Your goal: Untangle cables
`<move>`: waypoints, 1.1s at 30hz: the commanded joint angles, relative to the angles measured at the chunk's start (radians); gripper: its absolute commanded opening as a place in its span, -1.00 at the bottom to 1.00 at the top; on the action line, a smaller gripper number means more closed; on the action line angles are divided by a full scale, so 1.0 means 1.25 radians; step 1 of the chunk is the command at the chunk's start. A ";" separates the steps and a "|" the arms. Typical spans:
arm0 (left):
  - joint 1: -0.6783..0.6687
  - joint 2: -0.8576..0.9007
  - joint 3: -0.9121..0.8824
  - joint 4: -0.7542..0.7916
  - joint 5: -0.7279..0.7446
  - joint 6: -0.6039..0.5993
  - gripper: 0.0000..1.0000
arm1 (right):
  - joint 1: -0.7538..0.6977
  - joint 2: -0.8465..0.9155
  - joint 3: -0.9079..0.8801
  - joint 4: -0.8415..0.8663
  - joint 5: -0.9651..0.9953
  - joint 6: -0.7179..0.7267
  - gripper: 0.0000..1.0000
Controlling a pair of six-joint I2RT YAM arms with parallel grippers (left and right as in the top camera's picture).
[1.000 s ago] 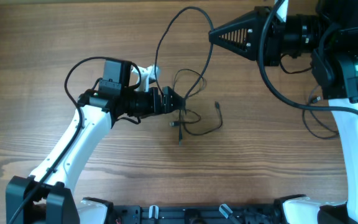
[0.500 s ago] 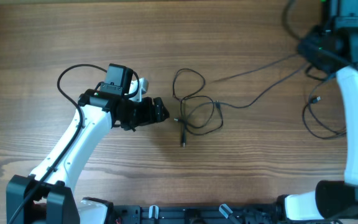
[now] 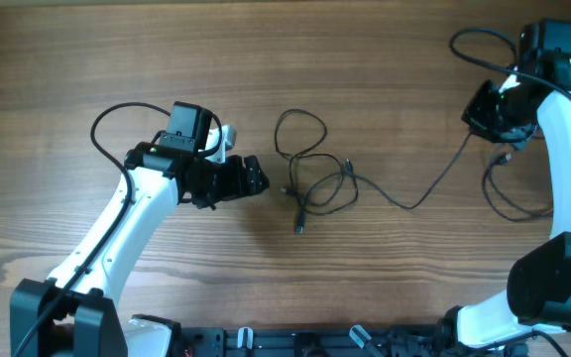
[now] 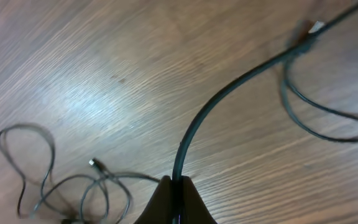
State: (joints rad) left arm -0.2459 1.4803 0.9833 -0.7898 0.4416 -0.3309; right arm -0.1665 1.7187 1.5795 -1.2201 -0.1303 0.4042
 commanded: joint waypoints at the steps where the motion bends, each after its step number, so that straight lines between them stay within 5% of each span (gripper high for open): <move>1: -0.001 0.005 -0.002 -0.001 -0.008 0.007 0.80 | -0.001 0.007 0.018 0.002 -0.085 -0.115 -0.91; 7: -0.001 0.005 -0.002 -0.003 -0.014 0.010 0.80 | -0.001 -0.016 0.348 -0.075 -0.085 -0.155 -0.91; 11: -0.001 0.005 -0.002 -0.003 -0.014 0.010 0.80 | -0.002 -0.030 0.494 -0.033 0.057 -0.084 -0.91; 16: -0.001 0.005 -0.002 -0.004 -0.014 0.010 0.81 | -0.002 -0.056 0.512 0.086 0.232 -0.027 -0.91; 20: -0.001 0.005 -0.002 -0.003 -0.014 0.010 0.80 | -0.002 -0.062 0.512 0.123 0.178 0.003 -0.91; 26: -0.001 0.005 -0.002 -0.003 -0.013 0.010 0.80 | 0.003 0.008 0.510 -0.242 -0.078 -0.019 -0.91; 30: -0.001 0.005 -0.002 -0.003 -0.013 0.010 0.80 | 0.046 0.066 0.510 -0.294 -0.201 -0.147 -0.92; 33: -0.001 0.005 -0.002 -0.009 -0.013 0.009 0.79 | 0.061 0.108 0.510 -0.305 -0.097 -0.111 -0.91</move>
State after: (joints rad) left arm -0.2459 1.4811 0.9833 -0.7940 0.4305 -0.3309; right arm -0.0990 1.8103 2.2108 -1.5864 -0.2966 0.2718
